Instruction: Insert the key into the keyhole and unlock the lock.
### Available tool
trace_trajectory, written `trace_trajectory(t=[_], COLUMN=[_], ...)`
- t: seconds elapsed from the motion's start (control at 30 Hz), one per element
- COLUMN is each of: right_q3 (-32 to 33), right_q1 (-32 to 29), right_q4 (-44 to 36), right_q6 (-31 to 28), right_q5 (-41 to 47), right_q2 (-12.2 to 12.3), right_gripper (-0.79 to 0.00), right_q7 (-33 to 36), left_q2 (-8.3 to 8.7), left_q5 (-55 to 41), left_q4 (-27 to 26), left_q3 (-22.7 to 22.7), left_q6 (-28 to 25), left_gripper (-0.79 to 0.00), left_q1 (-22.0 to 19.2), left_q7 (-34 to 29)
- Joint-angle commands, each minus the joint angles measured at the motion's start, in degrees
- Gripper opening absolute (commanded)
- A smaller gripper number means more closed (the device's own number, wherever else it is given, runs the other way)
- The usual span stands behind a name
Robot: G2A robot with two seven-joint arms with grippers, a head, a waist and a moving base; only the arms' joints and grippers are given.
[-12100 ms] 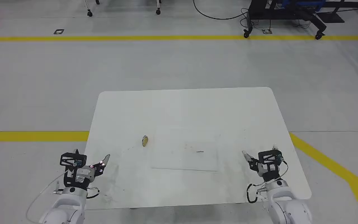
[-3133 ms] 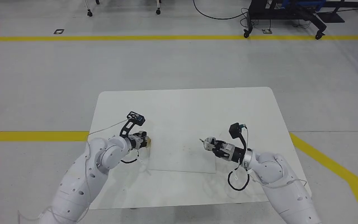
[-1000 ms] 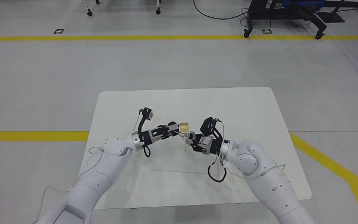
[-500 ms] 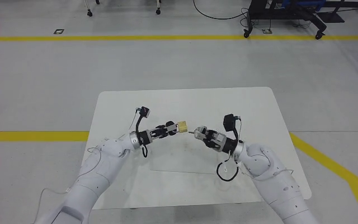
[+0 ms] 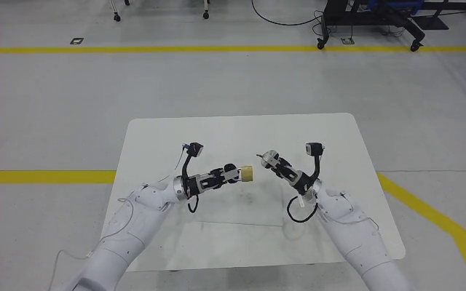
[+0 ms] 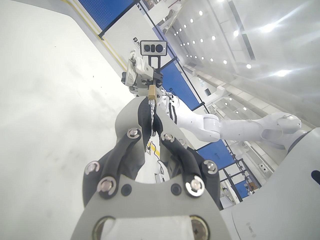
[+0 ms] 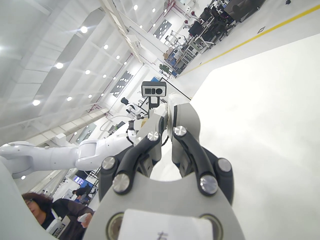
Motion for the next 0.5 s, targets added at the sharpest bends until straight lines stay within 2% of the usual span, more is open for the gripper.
trace_trajectory(t=[0.0,0.27,0.47], right_q3=[-0.8,-4.7,-6.4], right_q1=[0.7,3.7,4.8], right_q4=[1.1,4.9,7.1], right_q6=[0.1,0.1,-1.3], right_q5=[1.1,5.1,15.7], right_q2=[-0.4,-2.6,-3.7], right_gripper=[-0.785,-0.785,-0.785], right_q7=[0.6,3.4,12.1], left_q2=[0.22,0.81,0.79], left_q5=[0.0,2.6,3.7], left_q4=[0.1,0.4,1.7], left_q3=[0.2,1.3,1.3], left_q6=[0.0,-1.1,-1.1], left_gripper=[-0.785,-0.785,-0.785], left_q1=[-0.1,-0.7,-1.3], left_q7=[0.0,1.1,1.8])
